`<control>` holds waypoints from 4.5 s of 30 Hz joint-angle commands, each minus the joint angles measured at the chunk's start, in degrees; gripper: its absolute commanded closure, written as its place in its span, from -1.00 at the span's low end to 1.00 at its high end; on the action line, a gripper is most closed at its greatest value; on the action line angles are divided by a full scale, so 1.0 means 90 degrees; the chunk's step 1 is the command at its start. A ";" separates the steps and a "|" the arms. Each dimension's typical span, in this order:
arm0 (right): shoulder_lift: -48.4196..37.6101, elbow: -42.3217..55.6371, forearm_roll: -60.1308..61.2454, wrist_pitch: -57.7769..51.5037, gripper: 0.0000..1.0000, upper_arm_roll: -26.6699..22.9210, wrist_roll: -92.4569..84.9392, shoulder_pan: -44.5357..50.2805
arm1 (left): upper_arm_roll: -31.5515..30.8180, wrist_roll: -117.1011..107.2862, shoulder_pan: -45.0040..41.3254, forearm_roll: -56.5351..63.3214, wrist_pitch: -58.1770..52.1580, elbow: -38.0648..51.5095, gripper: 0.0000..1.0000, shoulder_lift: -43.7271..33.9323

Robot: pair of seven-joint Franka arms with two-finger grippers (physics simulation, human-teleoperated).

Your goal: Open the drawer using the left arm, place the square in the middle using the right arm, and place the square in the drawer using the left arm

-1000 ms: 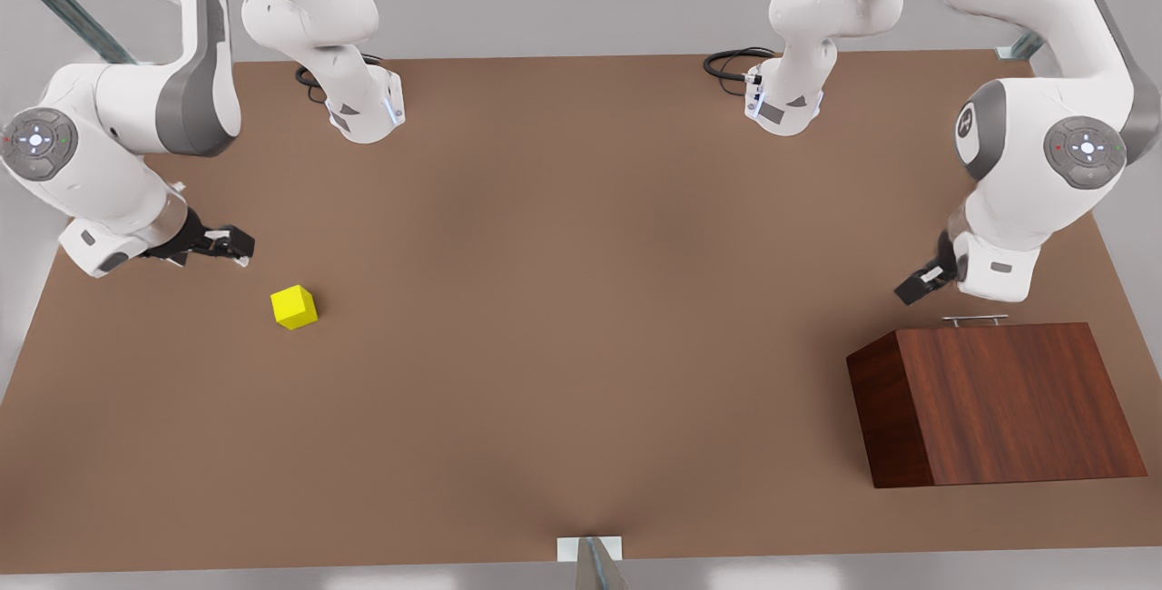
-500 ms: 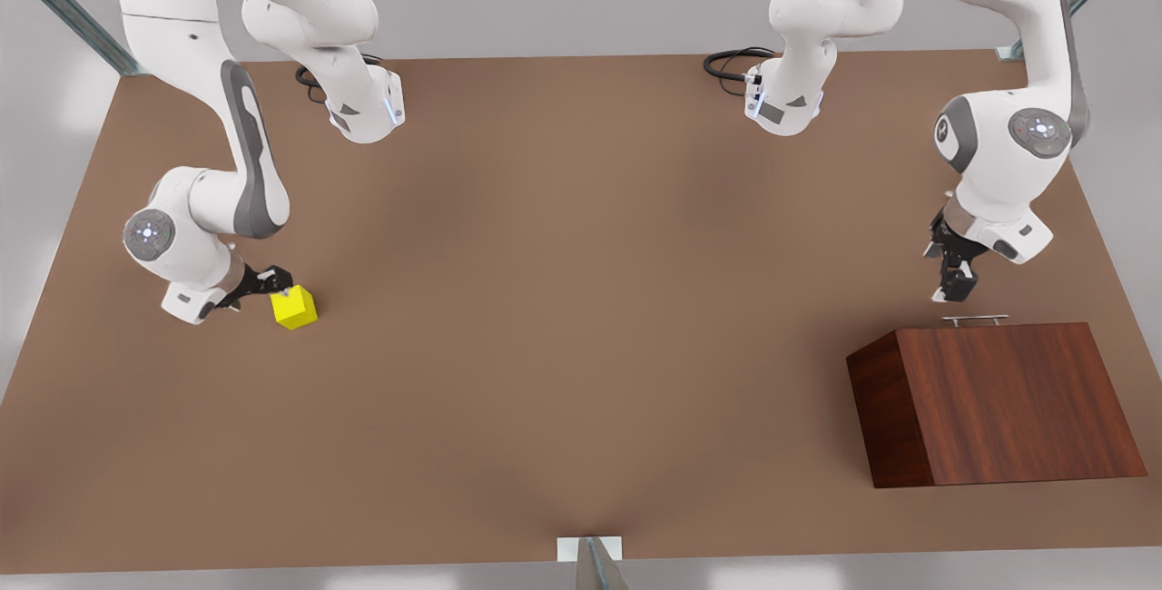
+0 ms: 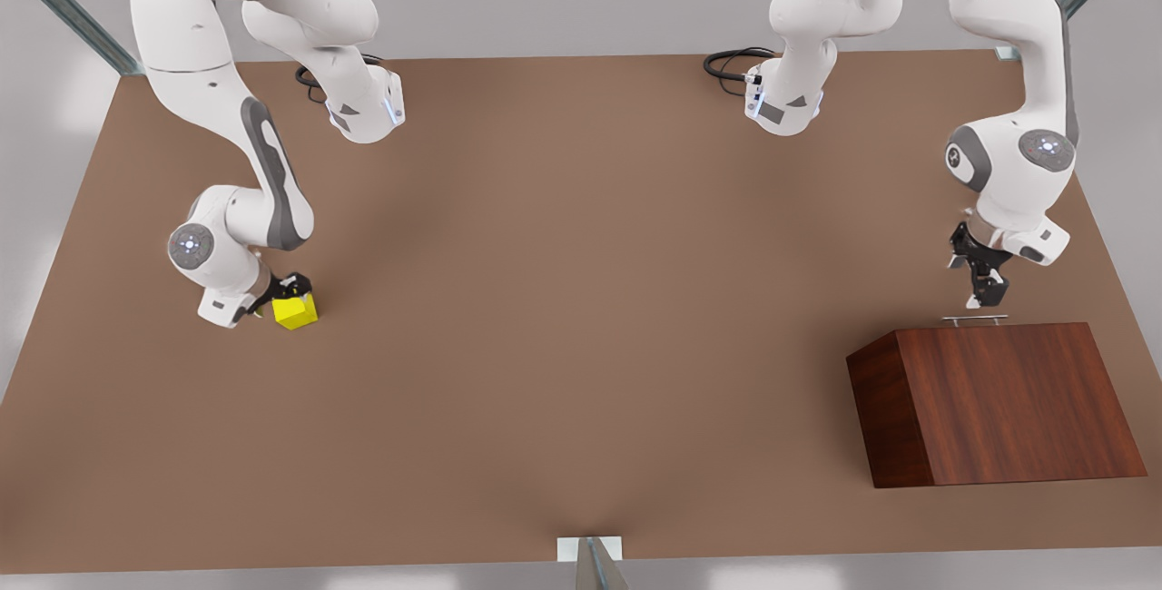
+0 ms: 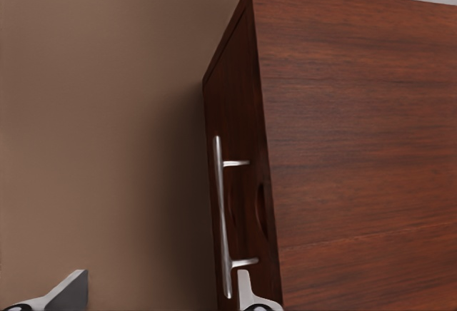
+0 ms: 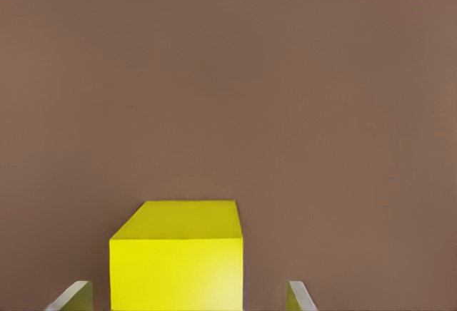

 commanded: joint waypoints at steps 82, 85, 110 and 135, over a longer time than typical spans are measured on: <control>-0.1226 0.5588 -0.0439 -0.6735 -1.00 0.0586 0.2727 0.0771 | 0.0129 0.0391 0.0354 0.0137 -0.0454 -0.0166 -1.00 0.0295; -0.1158 0.5598 -0.0322 -0.6658 -1.00 0.0576 0.2737 0.0742 | 0.0149 0.0440 0.0344 0.0137 -0.0513 -0.0313 -1.00 0.0168; -0.0611 0.5822 0.0157 -0.5593 -1.00 0.0469 0.2717 0.0195 | 0.0286 0.0469 0.0324 0.0137 -0.0865 -0.0948 -1.00 -0.0477; -0.0552 0.5832 0.0176 -0.5456 -1.00 0.0478 0.2737 0.0127 | -0.2722 0.7265 -0.2565 -0.0937 -0.4928 0.6328 -1.00 0.3322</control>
